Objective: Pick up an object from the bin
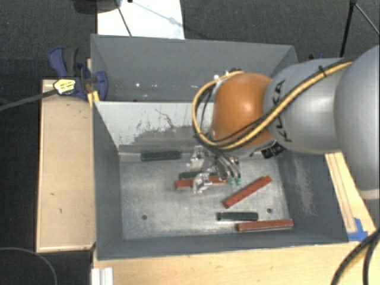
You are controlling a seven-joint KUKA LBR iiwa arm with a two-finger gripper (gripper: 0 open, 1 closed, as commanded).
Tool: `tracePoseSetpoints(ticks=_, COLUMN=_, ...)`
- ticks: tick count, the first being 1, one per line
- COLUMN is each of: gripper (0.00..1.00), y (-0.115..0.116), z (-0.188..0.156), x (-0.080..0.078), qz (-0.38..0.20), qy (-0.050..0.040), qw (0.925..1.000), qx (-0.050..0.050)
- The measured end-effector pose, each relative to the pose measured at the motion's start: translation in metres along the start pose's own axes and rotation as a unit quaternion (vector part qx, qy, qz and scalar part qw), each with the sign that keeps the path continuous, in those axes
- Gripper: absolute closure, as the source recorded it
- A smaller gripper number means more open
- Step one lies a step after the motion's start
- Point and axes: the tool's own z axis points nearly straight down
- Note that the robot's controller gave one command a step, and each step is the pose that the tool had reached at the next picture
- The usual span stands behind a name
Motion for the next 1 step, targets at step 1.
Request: tracePoseSetpoints(ticks=1, gripper=1.0, y=0.0065, z=-0.1042, x=0.0081, qz=-0.01, qy=-0.0031, qw=0.9999, qx=0.0)
